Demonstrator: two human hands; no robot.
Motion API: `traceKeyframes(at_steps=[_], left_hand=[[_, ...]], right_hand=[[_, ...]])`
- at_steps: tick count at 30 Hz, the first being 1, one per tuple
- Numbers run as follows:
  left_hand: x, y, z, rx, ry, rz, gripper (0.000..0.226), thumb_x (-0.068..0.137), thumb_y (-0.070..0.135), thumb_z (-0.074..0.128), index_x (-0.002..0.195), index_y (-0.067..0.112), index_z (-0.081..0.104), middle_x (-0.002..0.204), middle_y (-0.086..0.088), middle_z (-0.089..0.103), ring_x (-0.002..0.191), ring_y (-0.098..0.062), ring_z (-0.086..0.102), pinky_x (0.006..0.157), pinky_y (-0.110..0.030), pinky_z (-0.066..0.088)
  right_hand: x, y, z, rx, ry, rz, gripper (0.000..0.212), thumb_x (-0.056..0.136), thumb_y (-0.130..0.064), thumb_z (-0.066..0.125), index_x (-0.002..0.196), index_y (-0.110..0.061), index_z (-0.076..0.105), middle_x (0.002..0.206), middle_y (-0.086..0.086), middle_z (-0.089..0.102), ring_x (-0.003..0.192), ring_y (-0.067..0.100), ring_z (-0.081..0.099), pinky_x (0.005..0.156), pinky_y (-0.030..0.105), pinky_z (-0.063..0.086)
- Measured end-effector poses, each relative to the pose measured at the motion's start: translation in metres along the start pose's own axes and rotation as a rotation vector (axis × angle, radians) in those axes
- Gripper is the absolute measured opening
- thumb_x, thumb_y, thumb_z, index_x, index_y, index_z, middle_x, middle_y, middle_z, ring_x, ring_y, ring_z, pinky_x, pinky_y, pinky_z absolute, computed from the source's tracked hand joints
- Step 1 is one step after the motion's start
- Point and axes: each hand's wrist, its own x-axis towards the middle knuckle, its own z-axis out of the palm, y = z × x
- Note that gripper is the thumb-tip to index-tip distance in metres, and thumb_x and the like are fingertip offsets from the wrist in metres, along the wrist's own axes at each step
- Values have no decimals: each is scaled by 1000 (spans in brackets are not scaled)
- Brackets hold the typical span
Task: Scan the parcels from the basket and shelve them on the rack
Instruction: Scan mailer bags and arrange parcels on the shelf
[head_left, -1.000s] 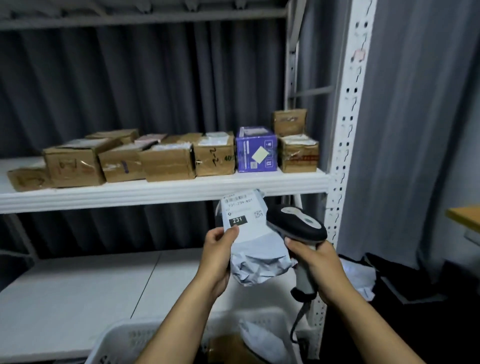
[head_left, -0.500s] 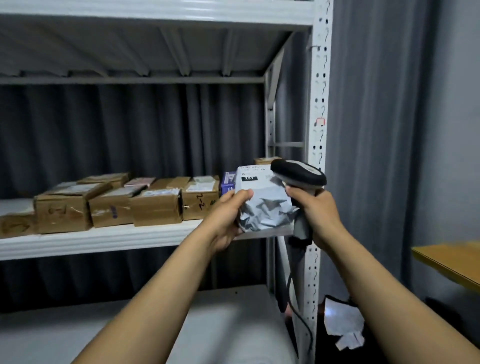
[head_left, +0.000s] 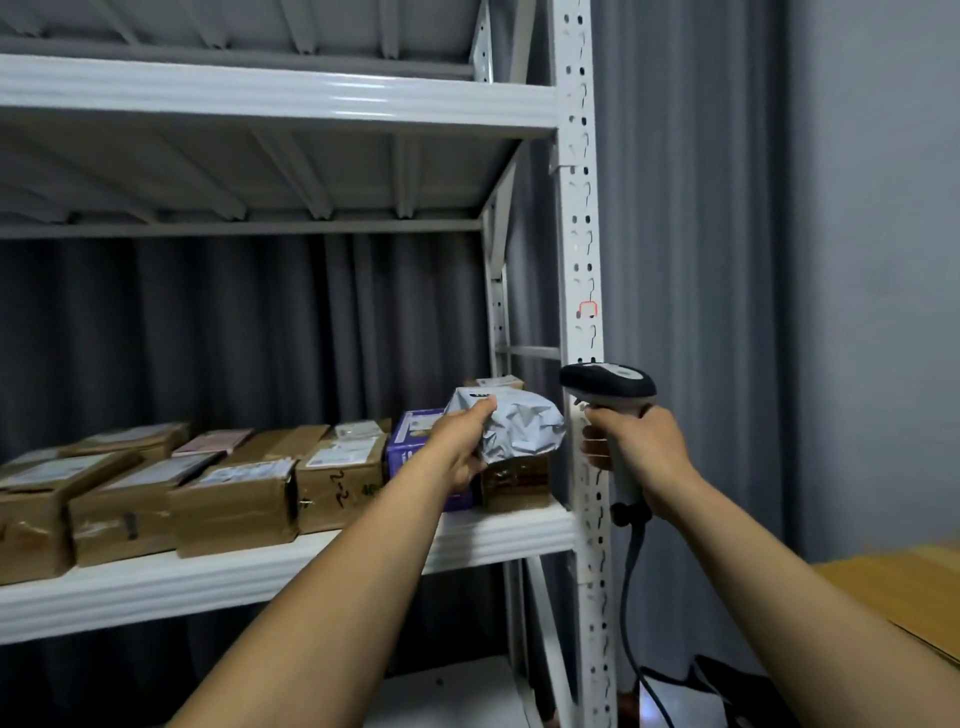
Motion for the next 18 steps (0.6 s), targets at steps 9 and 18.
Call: traceKeyframes(at_steps=[9, 18], left_hand=[[14, -12, -16, 1040, 283, 499, 75, 85, 57, 60, 146, 21, 34, 140, -14, 43, 125, -31, 47, 98, -34, 40], [24, -16, -16, 1198, 134, 664, 57, 81, 25, 72, 134, 19, 52, 128, -9, 49, 107, -21, 54, 92, -26, 42]], right_hand=[[15, 10, 1, -123, -64, -3, 12, 85, -16, 68, 94, -7, 67, 87, 12, 72, 81, 28, 71, 69, 37, 60], [12, 4, 7, -117, -55, 5, 11, 84, -11, 69, 92, -5, 69, 80, 8, 68, 69, 22, 66, 55, 26, 51]])
